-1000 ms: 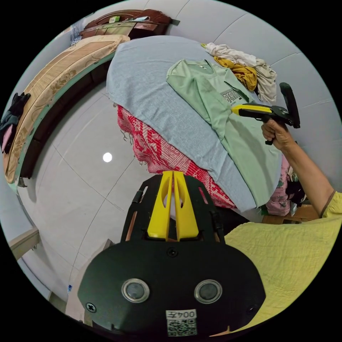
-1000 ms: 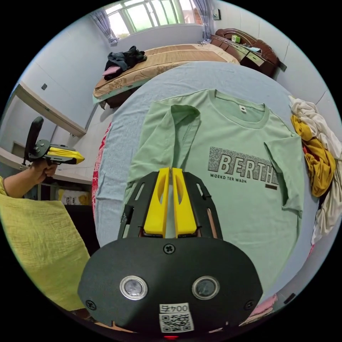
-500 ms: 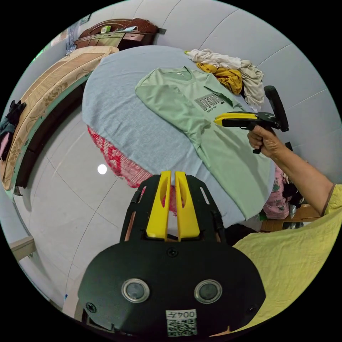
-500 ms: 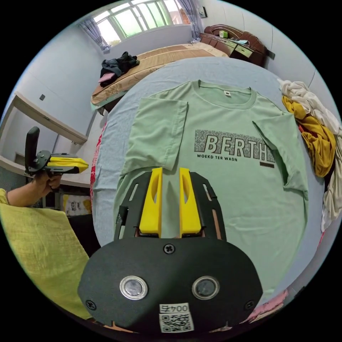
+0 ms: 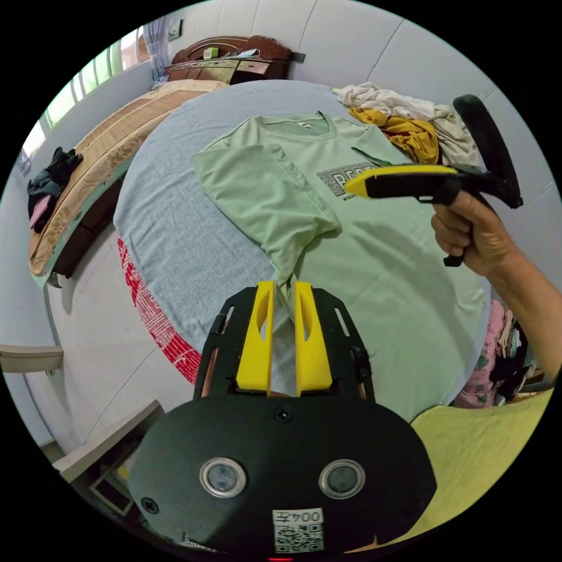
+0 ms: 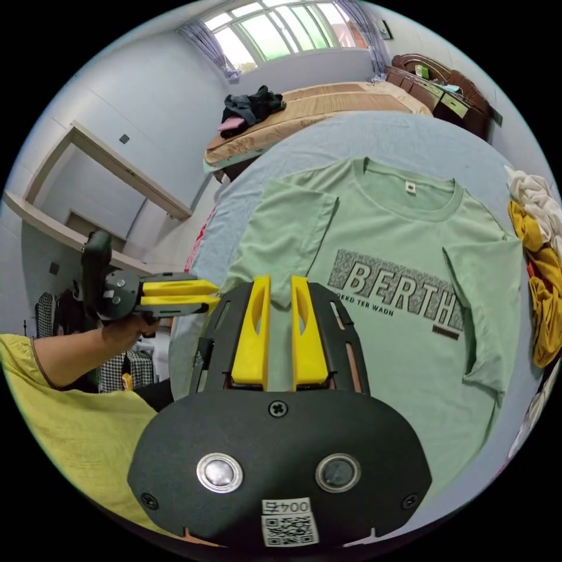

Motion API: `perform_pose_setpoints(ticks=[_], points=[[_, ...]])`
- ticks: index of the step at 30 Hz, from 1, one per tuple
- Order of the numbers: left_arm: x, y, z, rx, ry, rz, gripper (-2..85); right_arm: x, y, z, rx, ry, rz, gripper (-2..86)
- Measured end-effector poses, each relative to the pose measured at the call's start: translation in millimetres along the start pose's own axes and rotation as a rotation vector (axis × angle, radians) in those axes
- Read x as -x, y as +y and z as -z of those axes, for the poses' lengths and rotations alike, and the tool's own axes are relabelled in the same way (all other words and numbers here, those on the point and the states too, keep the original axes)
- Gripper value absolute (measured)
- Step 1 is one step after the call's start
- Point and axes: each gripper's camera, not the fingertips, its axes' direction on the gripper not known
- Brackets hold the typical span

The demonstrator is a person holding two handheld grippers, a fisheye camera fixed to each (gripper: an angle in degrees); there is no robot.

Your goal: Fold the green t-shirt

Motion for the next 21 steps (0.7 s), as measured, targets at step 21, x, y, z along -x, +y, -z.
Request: perform_pose_setpoints(ticks=[21], points=[[-39.3,13.6,-12.4,-0.016,0.044,0.061,1.9,12.5,-138.8,-74.9,0.082,0.037,0.240,9.7]])
